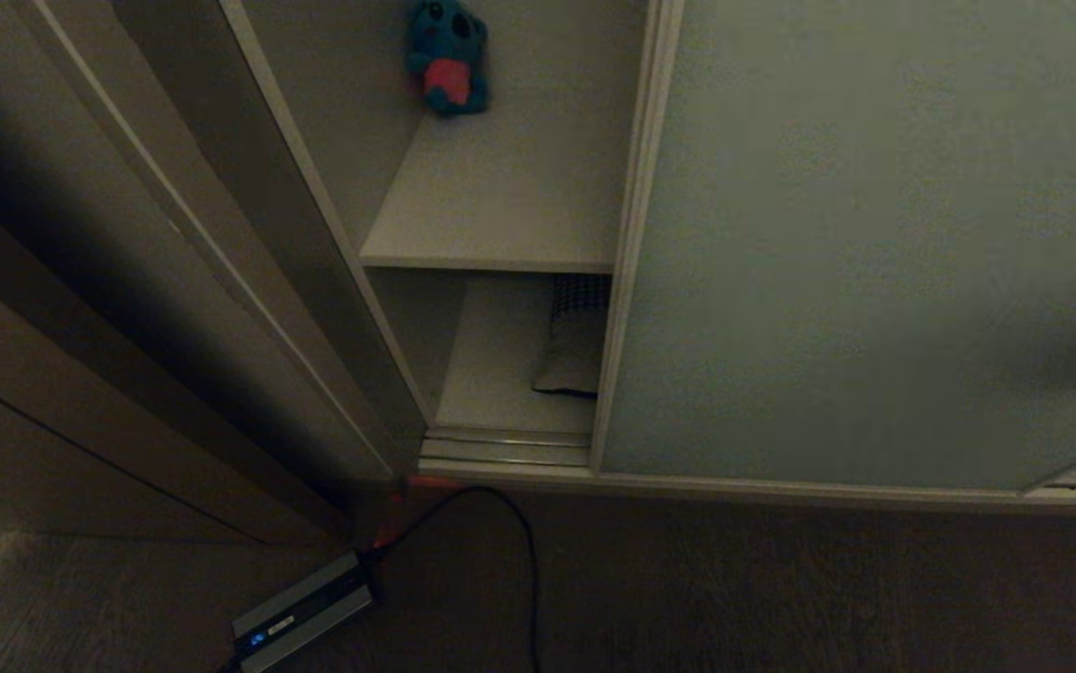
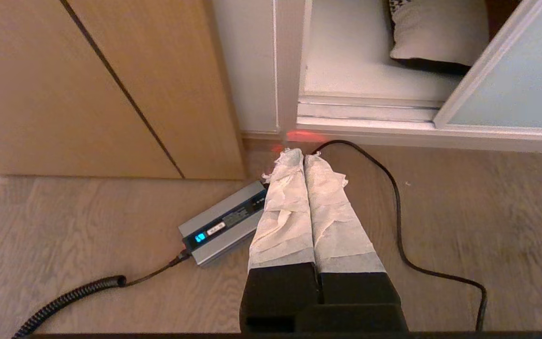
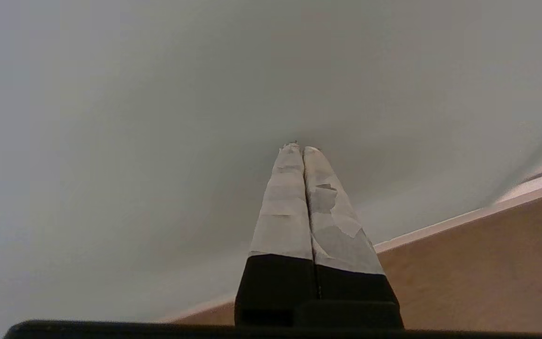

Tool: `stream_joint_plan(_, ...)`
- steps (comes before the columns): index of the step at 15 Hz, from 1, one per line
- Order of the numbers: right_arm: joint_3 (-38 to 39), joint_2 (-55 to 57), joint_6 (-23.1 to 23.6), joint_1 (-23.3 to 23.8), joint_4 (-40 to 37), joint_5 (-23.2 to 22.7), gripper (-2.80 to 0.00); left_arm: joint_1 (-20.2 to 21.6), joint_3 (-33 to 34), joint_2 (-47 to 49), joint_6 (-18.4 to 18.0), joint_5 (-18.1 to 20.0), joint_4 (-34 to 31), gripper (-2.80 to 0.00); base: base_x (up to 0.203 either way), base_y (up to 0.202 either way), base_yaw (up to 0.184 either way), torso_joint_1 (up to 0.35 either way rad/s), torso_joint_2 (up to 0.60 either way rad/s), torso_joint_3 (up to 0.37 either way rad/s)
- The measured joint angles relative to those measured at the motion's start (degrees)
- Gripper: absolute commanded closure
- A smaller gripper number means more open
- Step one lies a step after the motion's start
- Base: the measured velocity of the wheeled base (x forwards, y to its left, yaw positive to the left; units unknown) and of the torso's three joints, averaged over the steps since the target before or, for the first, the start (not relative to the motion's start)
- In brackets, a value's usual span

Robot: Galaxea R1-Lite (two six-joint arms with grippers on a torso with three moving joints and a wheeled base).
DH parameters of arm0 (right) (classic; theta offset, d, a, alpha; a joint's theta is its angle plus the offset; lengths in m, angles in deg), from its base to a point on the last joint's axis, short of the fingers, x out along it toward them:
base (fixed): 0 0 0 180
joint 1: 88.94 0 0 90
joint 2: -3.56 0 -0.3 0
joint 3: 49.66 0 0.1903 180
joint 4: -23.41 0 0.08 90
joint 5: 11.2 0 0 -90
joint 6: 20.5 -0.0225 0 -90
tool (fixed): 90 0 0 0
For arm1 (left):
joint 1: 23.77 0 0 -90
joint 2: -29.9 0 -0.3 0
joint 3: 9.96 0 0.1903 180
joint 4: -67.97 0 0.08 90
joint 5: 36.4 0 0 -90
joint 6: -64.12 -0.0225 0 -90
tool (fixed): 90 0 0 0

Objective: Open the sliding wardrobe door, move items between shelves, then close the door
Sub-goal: Close the door

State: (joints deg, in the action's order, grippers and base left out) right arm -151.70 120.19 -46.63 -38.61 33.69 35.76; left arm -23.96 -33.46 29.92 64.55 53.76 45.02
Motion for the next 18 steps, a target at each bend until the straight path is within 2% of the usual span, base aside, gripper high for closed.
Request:
stream_joint_plan(8,18.9,-15.7,0.3,-11.6,5.7,-0.1,0.0,0.0,0.0,0.0,0.0,0.0,0.0,0.0,0.0,0.0,0.0,0.0,0.0,0.0)
stream_joint_plan(14,29.3,-32.6,0.6,-25.2,6.8,0.0,0.0,0.0,0.0,0.0,0.0,0.0,0.0,0.0,0.0,0.0,0.0,0.0,0.0,0.0)
stream_joint_plan(18,30.4,-44.1,1.3,-36.6,6.4,0.1,0.0,0.0,0.0,0.0,0.0,0.0,0.0,0.0,0.0,0.0,0.0,0.0,0.0,0.0)
